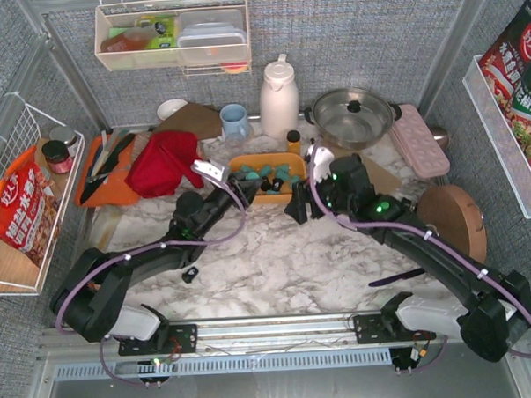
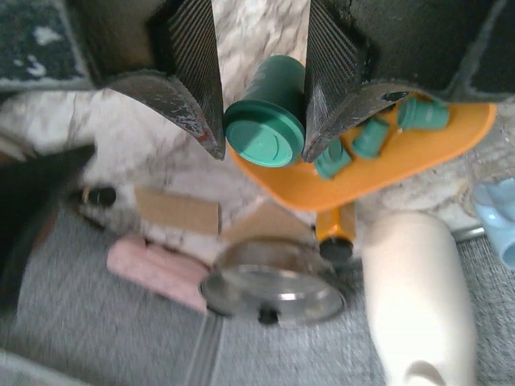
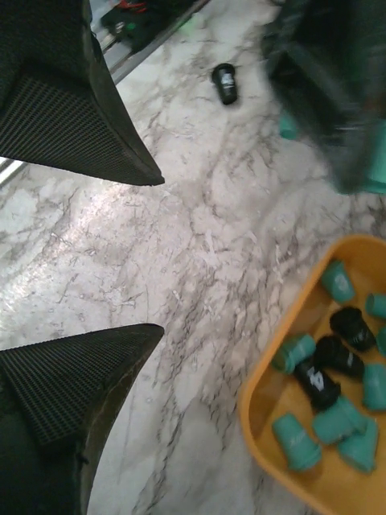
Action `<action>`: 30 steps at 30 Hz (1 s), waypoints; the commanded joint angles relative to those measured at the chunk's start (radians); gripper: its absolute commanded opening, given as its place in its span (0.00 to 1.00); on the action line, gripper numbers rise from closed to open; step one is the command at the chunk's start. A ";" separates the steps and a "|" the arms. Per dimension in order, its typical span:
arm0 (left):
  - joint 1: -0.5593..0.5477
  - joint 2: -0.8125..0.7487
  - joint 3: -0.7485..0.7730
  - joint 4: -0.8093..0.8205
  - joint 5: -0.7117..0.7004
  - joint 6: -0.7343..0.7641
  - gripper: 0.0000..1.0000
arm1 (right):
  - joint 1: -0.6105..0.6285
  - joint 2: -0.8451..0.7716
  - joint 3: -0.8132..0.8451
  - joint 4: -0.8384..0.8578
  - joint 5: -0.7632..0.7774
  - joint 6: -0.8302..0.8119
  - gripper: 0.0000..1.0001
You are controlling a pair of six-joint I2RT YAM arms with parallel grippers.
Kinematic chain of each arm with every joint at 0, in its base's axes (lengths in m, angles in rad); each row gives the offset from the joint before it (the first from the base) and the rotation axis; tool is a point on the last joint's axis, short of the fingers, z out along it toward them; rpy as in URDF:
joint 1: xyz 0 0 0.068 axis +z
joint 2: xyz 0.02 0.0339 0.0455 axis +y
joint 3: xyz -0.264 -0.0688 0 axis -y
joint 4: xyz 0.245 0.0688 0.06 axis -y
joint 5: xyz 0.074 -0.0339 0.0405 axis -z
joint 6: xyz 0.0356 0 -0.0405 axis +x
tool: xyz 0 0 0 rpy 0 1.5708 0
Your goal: Mix the coffee capsules in the storage basket
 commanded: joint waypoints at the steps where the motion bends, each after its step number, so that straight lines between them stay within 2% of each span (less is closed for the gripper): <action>1: 0.001 0.014 0.058 0.113 -0.153 -0.202 0.37 | 0.050 -0.072 -0.174 0.283 -0.120 -0.148 0.74; 7: 0.001 0.019 0.102 0.116 -0.145 -0.430 0.37 | 0.134 -0.139 -0.452 0.811 -0.123 -0.352 0.75; 9: 0.000 0.025 0.122 0.098 -0.119 -0.473 0.37 | 0.136 -0.120 -0.482 0.956 -0.086 -0.372 0.75; 15: -0.001 0.030 0.201 0.000 -0.089 -0.536 0.36 | 0.136 0.012 -0.469 1.204 -0.004 -0.403 0.72; 19: -0.002 0.031 0.234 -0.061 -0.080 -0.544 0.35 | 0.132 0.087 -0.437 1.318 0.028 -0.397 0.67; 30: -0.002 0.054 0.253 -0.080 -0.042 -0.554 0.35 | 0.118 0.173 -0.383 1.395 0.022 -0.381 0.64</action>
